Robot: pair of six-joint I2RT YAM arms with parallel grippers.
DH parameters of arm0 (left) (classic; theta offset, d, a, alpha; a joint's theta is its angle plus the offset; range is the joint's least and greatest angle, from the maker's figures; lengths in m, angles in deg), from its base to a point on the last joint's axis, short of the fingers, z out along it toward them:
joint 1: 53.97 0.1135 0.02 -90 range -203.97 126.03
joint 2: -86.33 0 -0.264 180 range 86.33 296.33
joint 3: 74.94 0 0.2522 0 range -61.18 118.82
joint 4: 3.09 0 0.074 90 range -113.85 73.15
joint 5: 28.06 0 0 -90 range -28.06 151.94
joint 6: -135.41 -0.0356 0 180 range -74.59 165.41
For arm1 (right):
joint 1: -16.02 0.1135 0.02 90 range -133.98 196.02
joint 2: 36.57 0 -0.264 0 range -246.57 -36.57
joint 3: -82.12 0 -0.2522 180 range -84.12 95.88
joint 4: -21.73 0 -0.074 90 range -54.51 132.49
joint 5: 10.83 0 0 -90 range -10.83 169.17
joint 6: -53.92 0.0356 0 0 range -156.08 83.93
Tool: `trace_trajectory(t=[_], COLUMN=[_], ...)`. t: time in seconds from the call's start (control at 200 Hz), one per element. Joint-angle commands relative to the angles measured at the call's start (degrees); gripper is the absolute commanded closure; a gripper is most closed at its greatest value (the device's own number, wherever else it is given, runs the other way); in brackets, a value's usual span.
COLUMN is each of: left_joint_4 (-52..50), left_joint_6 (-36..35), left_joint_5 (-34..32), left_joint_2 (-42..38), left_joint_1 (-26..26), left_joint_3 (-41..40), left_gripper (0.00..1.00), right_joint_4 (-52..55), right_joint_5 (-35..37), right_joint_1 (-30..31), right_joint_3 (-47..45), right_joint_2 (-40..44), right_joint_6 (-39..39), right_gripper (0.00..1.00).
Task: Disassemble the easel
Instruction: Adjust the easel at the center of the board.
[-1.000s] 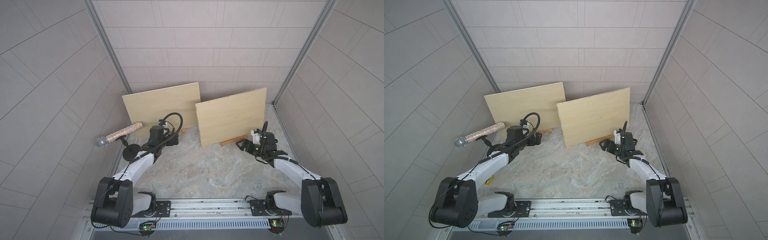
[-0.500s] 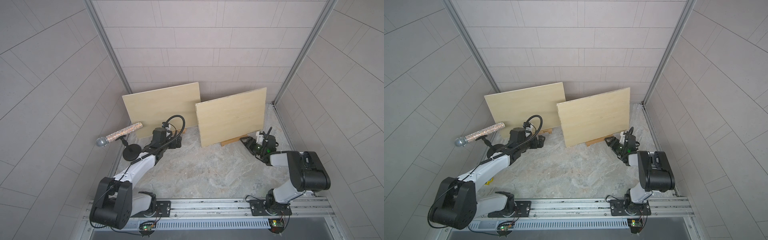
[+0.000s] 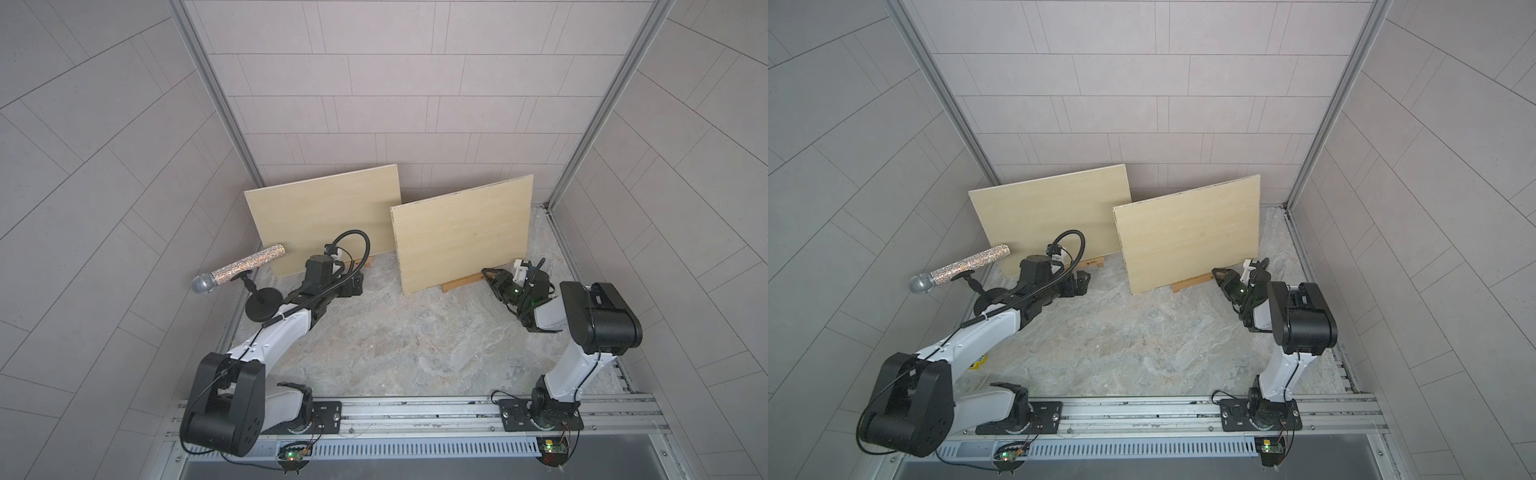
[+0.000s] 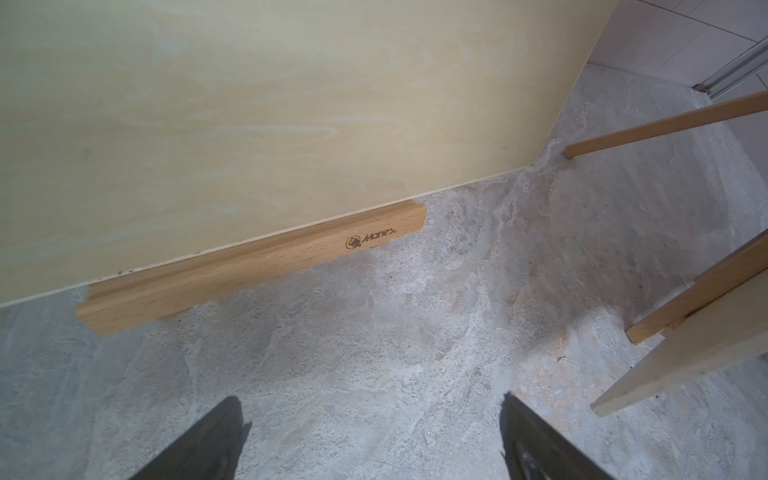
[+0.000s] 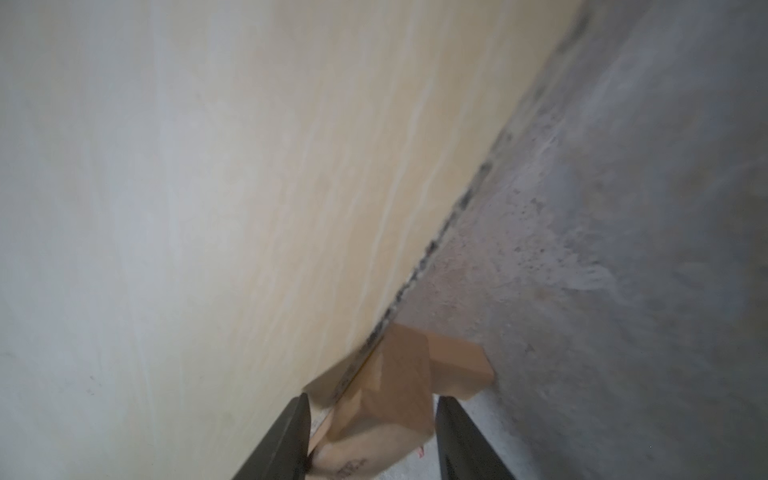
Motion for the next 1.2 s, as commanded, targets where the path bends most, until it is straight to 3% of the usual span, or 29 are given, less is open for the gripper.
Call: trace_trajectory(t=[0.0,0.2,0.42,0.645,0.946,1.196], left_joint_4=[-0.36,-1.16,-2.23,-3.46,-4.48,-5.08], left_joint_6=[0.01,-0.18,-0.66,-1.31,-2.61,-3.05], left_joint_5=[-0.02,-0.5,-0.53,-0.17,0.71,1.11], left_joint_2=[0.37,0.36,0.23,-0.07,-0.96,-1.99], left_joint_1=[-0.36,-0.71,-0.98,-1.21,-1.22,-1.18], left_joint_3=[0.92,1.34,2.06,2.68,2.78,2.69], left_gripper=[0.0,0.0,0.0,0.0,0.0,0.0], right_joint_4=[-5.04,-7.99,-13.66,-16.56,-11.79,-9.66], right_joint_5=[0.49,0.62,0.71,0.54,0.71,1.41], right_joint_1=[-0.31,-0.27,-0.27,0.41,2.99,6.99], right_joint_3=[0.2,-0.07,-3.02,-7.98,-13.43,-10.93], right_joint_2=[-1.85,-3.87,-5.85,-4.7,2.25,3.05], right_joint_6=[3.42,5.33,9.36,11.66,11.6,13.09], right_gripper=[0.56,0.7,0.77,0.79,0.79,0.8])
